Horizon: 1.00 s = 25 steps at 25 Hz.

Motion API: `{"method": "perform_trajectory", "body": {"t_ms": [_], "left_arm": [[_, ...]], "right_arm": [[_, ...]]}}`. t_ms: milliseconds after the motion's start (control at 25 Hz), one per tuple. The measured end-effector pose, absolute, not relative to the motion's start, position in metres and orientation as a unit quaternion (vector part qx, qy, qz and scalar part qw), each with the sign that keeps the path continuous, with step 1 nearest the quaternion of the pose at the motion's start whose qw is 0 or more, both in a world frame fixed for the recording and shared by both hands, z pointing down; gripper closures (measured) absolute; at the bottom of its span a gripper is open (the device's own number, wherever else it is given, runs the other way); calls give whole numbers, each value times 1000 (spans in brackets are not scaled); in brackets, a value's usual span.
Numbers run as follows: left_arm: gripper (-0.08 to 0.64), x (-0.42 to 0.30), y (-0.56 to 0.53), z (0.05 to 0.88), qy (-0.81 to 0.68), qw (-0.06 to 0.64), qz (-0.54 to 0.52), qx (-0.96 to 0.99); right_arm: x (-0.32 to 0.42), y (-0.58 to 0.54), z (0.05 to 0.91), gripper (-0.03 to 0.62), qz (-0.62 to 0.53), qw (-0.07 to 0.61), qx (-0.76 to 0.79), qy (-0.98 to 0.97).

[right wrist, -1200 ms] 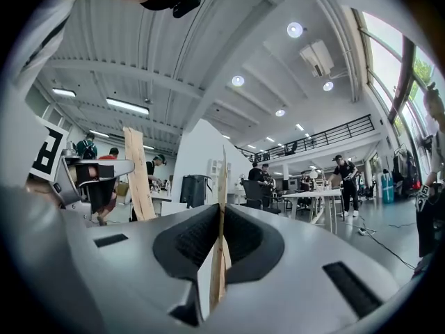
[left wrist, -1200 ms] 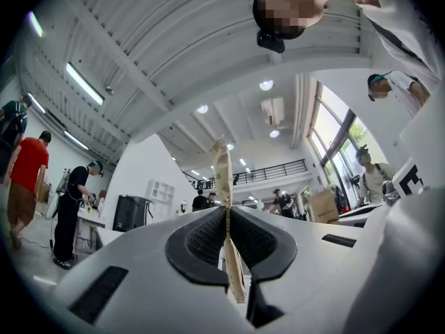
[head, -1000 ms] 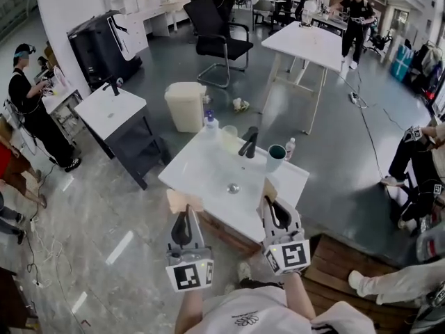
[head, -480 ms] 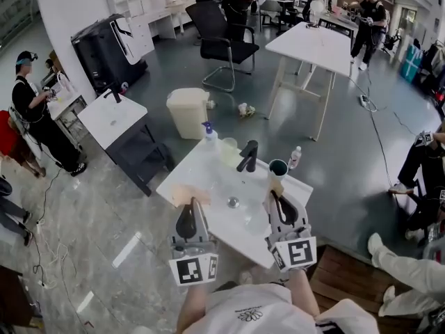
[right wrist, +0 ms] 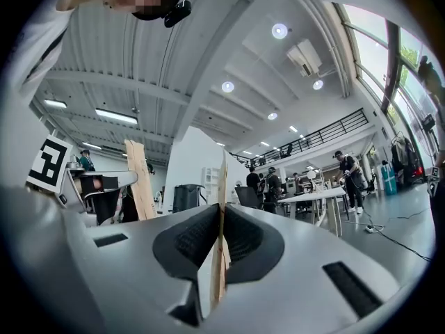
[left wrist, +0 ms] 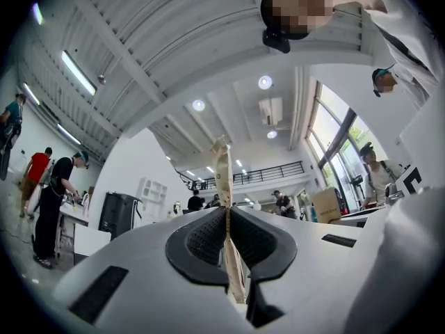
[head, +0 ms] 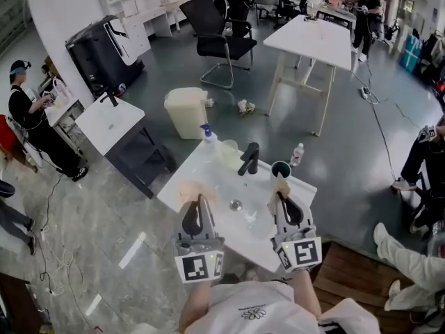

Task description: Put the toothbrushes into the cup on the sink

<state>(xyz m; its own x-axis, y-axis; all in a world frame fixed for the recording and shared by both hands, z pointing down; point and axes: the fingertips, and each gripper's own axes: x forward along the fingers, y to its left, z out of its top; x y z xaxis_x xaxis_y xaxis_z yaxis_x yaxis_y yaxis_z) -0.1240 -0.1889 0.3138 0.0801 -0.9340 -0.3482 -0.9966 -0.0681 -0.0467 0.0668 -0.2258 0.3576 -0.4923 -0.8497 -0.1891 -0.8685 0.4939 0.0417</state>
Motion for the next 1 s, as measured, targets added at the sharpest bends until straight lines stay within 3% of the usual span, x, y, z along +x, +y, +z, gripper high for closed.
{"method": "perform_trajectory", "body": {"t_ms": [440,1000], "left_arm": [[531,-139,-227,314,640,120,119,-750],[531,-141,-238,302,611,131,129,-770]], "right_arm": [[65,-242,353,571,66,69,-542,835],[106,-317,301,571,114,115,-587,793]]}}
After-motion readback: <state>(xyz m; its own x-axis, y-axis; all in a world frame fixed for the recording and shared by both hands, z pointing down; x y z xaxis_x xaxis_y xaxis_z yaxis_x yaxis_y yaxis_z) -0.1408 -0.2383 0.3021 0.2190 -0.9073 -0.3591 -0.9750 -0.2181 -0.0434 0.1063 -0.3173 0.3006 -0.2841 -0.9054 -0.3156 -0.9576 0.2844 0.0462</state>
